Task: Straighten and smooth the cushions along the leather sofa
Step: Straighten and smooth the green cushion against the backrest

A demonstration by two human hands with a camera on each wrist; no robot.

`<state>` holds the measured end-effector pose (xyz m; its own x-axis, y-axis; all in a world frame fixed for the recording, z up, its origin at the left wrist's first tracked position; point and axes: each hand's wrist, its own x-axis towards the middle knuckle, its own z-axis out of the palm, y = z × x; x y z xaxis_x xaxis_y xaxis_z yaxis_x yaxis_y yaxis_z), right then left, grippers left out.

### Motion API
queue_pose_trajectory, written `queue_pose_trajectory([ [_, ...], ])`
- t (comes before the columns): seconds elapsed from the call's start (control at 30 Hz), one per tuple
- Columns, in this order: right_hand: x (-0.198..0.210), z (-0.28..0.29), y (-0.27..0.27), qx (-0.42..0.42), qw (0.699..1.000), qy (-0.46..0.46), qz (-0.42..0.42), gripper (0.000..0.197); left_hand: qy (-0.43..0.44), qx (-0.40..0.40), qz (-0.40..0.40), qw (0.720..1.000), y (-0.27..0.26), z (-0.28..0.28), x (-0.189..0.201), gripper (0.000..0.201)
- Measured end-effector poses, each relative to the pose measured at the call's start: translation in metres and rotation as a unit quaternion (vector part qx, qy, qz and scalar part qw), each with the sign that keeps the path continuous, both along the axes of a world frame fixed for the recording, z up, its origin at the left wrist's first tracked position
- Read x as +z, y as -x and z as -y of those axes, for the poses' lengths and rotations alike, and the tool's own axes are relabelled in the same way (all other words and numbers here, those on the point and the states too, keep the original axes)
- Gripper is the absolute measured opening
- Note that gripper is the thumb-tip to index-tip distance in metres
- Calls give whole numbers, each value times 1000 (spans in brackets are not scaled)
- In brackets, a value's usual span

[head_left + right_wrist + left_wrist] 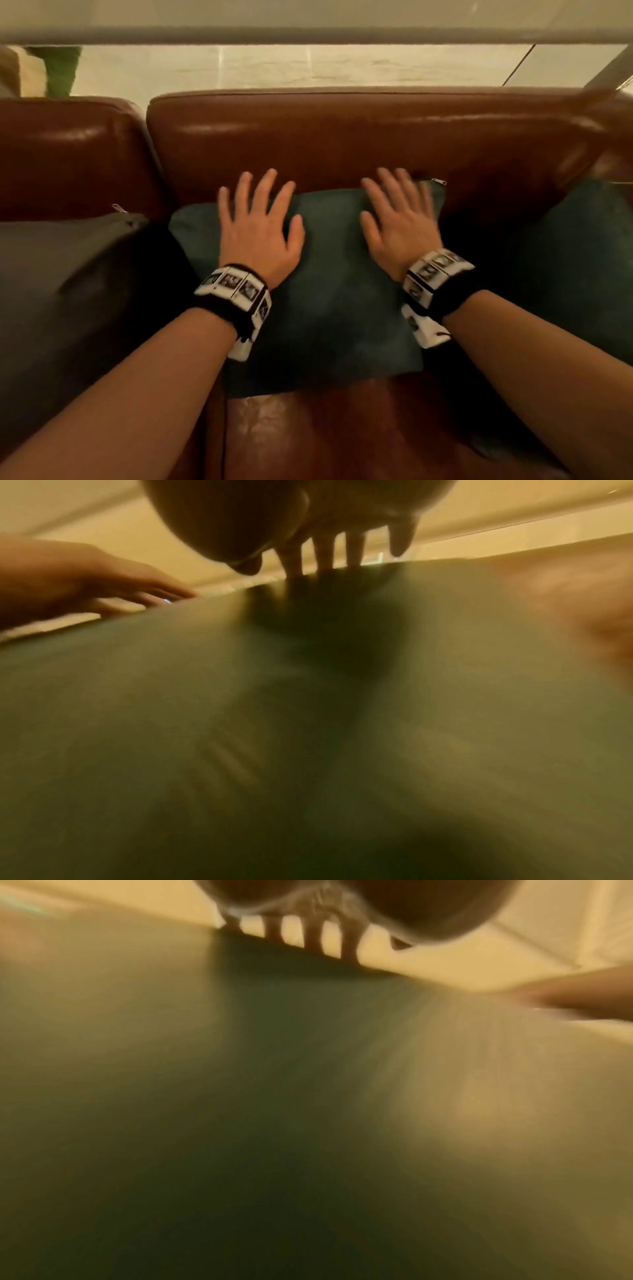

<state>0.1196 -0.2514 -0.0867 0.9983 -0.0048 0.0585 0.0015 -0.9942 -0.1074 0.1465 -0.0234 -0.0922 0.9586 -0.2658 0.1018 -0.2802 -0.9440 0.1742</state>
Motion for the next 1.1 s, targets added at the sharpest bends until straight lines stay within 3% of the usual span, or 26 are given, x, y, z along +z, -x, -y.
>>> queue_pose_trajectory([
  [0.13, -5, -39, -29, 98, 991, 9, -86, 54, -60, -51, -77, 994, -18, 9, -8, 59],
  [0.27, -12, 22, -8, 29, 996, 9, -85, 63, -52, 12, -54, 997, -19, -44, -12, 66],
  [0.37, -9, 50, 1, 6, 994, 36, -101, 72, -80, 3, -58, 995, -19, -47, -8, 65],
  [0.47, -4, 23, -2, -2, 999, 17, -46, 64, -76, 11, -57, 995, -19, -38, -8, 63],
  [0.53, -12, -11, 10, 43, 999, 7, 8, 61, -77, 11, -55, 995, -21, -39, -10, 64],
  [0.7, -96, -55, 105, 53, 996, -38, 66, 60, -77, 6, -57, 995, -24, -42, -13, 61],
  [0.8, -160, -39, 187, 46, 998, -25, 34, 66, -88, 11, -56, 995, -21, -39, -11, 62],
  [0.87, -177, -29, 230, 7, 998, -60, 13, 64, -103, 7, -9, 995, -9, -30, -6, 59],
  [0.97, -155, -29, 231, -71, 981, -165, 71, 53, -51, -22, 34, 998, 18, 7, 3, 57],
  [1.1, -85, -46, 134, -116, 956, -218, 157, 57, -56, -92, 1, 994, 32, 57, -7, 60],
])
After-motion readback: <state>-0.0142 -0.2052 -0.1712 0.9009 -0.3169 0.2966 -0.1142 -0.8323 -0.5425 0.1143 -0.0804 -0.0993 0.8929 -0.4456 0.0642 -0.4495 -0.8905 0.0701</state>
